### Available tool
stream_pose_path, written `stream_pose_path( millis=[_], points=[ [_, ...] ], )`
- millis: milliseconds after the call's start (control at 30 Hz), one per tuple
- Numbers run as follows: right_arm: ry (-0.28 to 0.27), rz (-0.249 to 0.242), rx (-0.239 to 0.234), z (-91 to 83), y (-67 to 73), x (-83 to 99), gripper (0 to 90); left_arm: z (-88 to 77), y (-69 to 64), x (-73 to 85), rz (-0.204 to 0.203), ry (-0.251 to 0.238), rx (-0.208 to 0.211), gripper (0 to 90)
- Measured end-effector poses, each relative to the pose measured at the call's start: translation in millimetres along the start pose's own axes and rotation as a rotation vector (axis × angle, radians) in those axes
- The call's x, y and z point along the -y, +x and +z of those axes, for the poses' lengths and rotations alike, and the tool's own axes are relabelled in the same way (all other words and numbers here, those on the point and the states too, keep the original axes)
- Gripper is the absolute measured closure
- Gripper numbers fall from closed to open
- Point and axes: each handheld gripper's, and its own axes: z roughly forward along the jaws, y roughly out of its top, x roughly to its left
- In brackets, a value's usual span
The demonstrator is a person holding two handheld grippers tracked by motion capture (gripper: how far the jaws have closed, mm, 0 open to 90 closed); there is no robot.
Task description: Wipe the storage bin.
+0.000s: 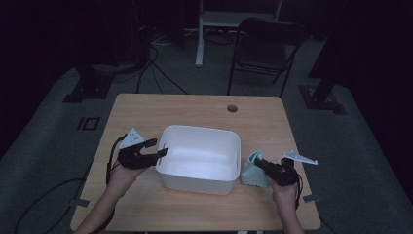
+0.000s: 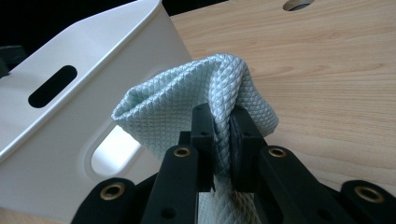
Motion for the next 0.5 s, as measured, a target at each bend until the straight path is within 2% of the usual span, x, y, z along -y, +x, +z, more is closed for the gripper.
stream_pose_path(
  millis=[67,167,267,333,367,500],
  points=[
    [0.001,-0.003,0.000,0.2,-0.3,0.4,82.3,6.0,6.2,-2.2,0.007,-0.005,0.006,40.9],
    [0.003,0.000,0.000,0.1,-0.6,0.7,82.3,14.2,16.8,-5.9,-0.010,-0.018,0.022,40.9],
    [0.008,-0.001,-0.002,1.0,-0.5,1.1,82.2,23.0,27.0,-9.9,-0.001,-0.024,0.023,40.9],
    [0.008,0.000,-0.002,1.8,0.0,1.2,82.3,28.5,34.1,-12.6,-0.011,-0.035,0.035,40.9],
    [0.010,0.000,-0.005,2.0,0.3,1.4,82.3,31.9,36.9,-14.8,-0.006,-0.033,0.024,40.9],
    [0.015,-0.005,-0.006,3.1,0.4,1.8,82.2,41.7,42.7,-22.7,0.015,-0.033,0.040,40.9]
  ],
)
